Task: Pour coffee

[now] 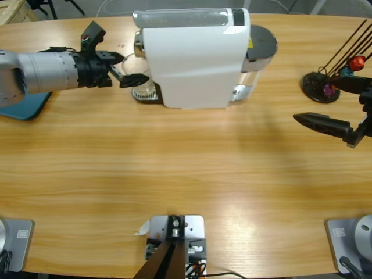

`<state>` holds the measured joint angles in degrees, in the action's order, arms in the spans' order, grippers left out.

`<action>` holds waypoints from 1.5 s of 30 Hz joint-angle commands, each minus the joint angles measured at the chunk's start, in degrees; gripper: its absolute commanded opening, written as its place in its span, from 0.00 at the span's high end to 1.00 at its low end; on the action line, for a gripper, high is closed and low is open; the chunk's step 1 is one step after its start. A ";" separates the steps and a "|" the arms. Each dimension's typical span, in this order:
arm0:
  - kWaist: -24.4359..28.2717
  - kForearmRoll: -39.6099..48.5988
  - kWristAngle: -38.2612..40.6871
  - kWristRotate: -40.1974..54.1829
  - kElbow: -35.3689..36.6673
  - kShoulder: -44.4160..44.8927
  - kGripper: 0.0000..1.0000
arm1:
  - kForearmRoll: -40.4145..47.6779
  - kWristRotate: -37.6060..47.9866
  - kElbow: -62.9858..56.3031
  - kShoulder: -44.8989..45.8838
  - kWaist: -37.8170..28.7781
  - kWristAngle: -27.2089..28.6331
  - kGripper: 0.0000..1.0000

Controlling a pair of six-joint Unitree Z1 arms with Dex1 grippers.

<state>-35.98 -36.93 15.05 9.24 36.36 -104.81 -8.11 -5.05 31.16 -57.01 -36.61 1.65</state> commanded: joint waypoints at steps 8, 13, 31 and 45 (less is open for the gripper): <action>0.16 -0.69 0.74 -0.01 3.77 -6.54 0.05 | 0.64 0.65 -1.96 -1.35 -0.56 0.99 0.00; 0.19 -0.69 0.99 -0.01 4.09 -6.95 0.29 | 0.62 0.65 -1.89 -1.53 -0.56 1.00 0.00; 5.66 1.79 -1.56 -1.17 -3.75 3.90 0.52 | 0.13 0.64 -1.54 -2.23 -0.56 1.16 0.00; 20.90 6.52 -21.87 -14.94 -15.32 20.79 0.51 | -0.07 0.62 -1.54 -2.44 -0.56 1.16 0.00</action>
<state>-20.32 -31.00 1.09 -0.82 25.37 -86.38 -8.11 -5.05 31.16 -57.79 -36.62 1.73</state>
